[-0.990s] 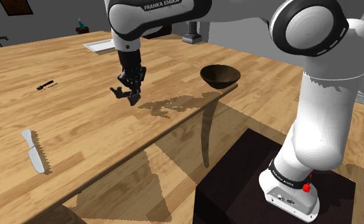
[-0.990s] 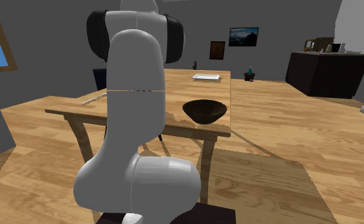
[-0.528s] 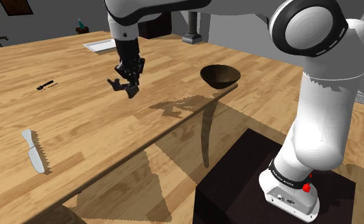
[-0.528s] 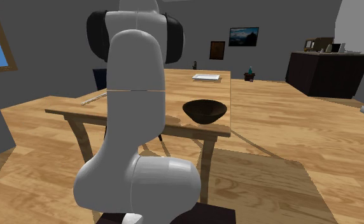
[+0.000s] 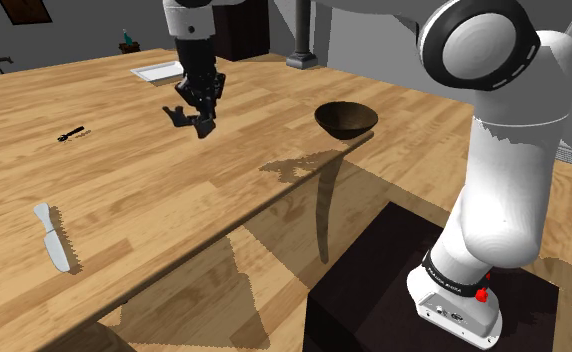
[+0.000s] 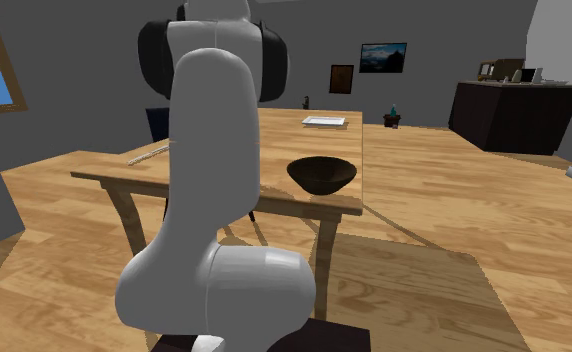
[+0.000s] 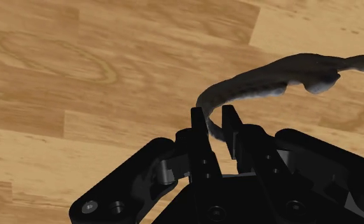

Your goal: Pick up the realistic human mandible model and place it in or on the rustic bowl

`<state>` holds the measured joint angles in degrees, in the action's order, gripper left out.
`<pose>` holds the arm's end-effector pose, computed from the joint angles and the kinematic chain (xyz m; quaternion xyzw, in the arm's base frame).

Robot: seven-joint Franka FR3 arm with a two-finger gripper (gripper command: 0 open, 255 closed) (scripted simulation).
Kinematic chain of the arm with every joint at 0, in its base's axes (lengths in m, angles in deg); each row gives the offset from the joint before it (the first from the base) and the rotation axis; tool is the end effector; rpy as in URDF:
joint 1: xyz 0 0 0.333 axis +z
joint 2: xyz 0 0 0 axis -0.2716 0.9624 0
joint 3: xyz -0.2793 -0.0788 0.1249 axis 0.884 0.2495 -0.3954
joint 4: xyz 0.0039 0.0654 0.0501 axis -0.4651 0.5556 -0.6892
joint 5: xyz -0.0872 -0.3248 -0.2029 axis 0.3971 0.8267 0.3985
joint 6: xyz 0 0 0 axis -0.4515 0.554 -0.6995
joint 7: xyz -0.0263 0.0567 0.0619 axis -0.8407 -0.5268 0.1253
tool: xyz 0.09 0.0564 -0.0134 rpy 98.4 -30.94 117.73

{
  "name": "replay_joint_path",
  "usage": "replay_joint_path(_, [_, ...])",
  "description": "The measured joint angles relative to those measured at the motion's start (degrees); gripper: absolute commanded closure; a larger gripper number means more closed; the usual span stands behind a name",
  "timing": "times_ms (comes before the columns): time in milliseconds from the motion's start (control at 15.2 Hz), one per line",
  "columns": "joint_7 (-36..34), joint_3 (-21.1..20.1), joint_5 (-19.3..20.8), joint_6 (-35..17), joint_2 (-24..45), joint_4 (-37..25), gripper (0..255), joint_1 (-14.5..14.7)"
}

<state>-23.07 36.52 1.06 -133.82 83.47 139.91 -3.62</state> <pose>0.5922 0.2433 0.5885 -0.9914 -0.1272 0.0088 0.0282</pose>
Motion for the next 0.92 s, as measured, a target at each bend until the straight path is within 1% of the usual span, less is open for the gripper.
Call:
replay_joint_path(396, [-0.52,-0.09,0.60,6.27,2.87,-9.13,255,0.69])
replay_joint_path(462, [-0.47,-0.08,0.63,6.89,3.02,-9.89,255,0.69])
replay_joint_path(528, [-0.01,0.03,0.39,6.78,2.00,-8.73,255,0.23])
replay_joint_path(726, [2.80,0.81,-1.02,4.16,-4.26,0.17,255,-2.32])
replay_joint_path(858, [5.27,1.71,-1.79,2.78,-7.72,5.06,255,-4.07])
replay_joint_path(924, [6.64,2.23,-2.33,1.80,-10.31,8.69,255,-5.00])
